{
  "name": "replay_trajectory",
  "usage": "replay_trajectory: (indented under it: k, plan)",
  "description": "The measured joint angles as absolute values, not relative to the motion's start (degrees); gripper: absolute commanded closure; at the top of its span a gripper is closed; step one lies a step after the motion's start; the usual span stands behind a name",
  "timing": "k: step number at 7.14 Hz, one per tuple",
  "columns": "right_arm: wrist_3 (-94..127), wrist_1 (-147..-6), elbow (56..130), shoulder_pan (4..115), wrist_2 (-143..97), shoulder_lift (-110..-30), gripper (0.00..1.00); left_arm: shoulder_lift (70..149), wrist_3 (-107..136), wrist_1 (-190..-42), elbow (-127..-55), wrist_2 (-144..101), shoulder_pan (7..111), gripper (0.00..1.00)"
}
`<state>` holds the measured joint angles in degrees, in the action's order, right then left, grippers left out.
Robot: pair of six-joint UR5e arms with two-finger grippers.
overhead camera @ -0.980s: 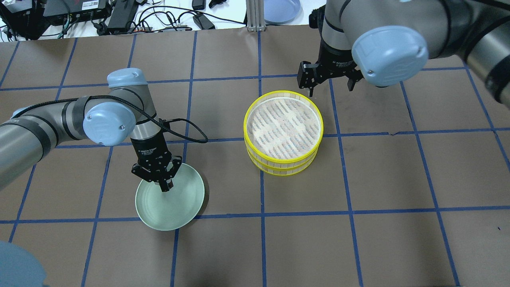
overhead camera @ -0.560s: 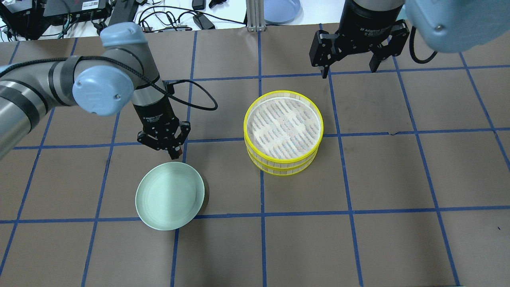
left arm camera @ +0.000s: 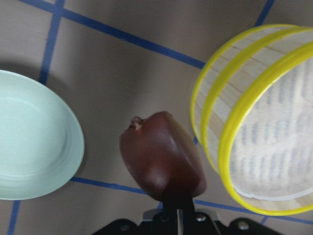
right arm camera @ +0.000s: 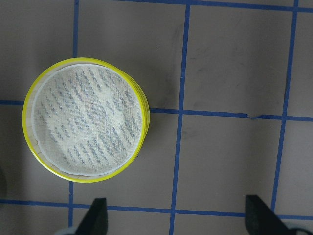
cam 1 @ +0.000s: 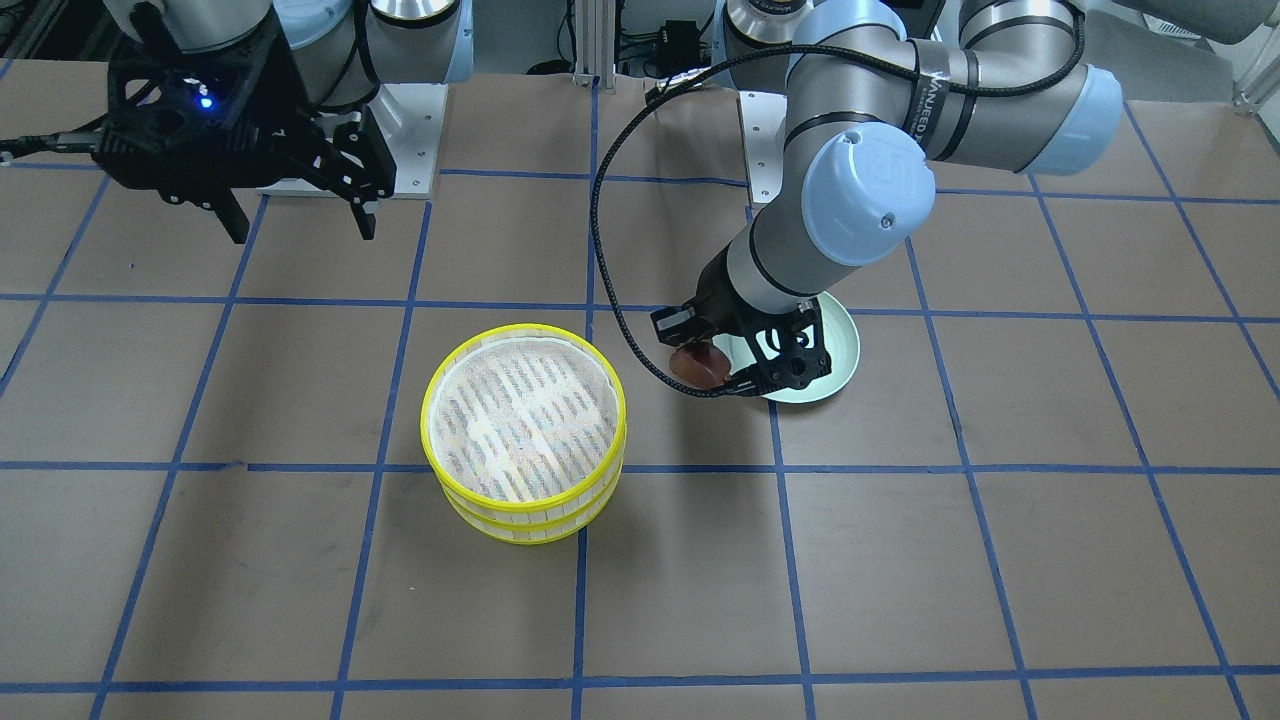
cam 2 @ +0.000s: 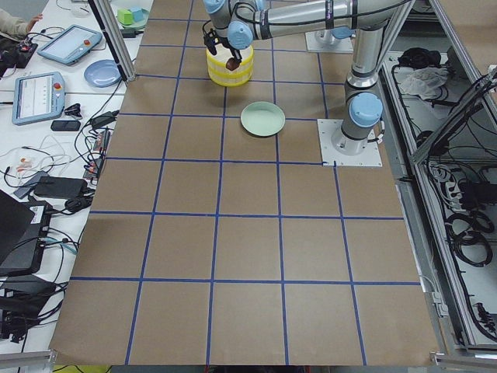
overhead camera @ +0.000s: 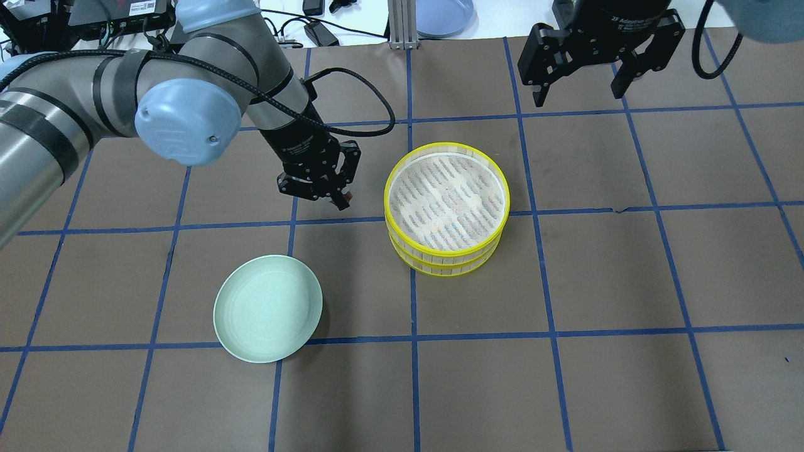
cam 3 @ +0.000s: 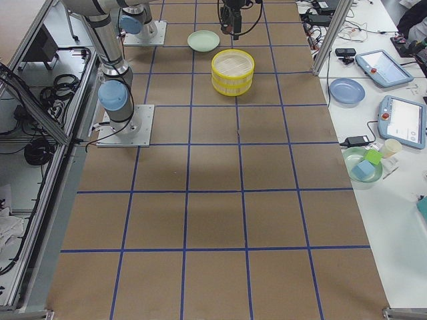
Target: Place buns in different layers of steamer
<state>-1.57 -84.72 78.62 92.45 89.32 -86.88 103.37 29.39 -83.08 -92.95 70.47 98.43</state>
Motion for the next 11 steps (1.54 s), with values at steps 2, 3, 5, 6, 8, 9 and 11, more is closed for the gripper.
replay_trajectory:
  k: [2,3,5,6,8,9,11]
  plan:
    - [-3.9,-84.7,78.9,90.3,88.2,-87.5,0.00,105.5,33.2,-73.4,-93.5,60.4,101.3,1.00]
    - [-4.1,-84.7,79.1,90.1,88.2,-87.6,0.00,106.6,34.4,-70.4,-93.7,55.1,102.6,1.00]
    - [-4.0,-85.2,79.4,90.1,88.6,-87.7,0.00,108.7,34.9,-67.9,-94.0,51.0,104.6,0.01]
    - [-3.5,-86.7,79.6,90.2,88.9,-87.8,0.00,109.2,34.9,-67.4,-94.2,51.3,105.0,0.00]
    - [-3.1,-89.9,80.3,90.3,89.2,-87.8,0.00,108.9,34.9,-66.9,-94.5,53.7,105.1,0.00]
    - [-3.0,-90.4,80.4,90.3,89.2,-87.8,0.00,108.0,34.7,-66.9,-94.3,57.3,104.6,0.00]
    - [-3.1,-90.1,80.4,90.3,89.3,-87.8,0.00,105.2,29.6,-68.1,-93.8,67.3,101.5,0.00]
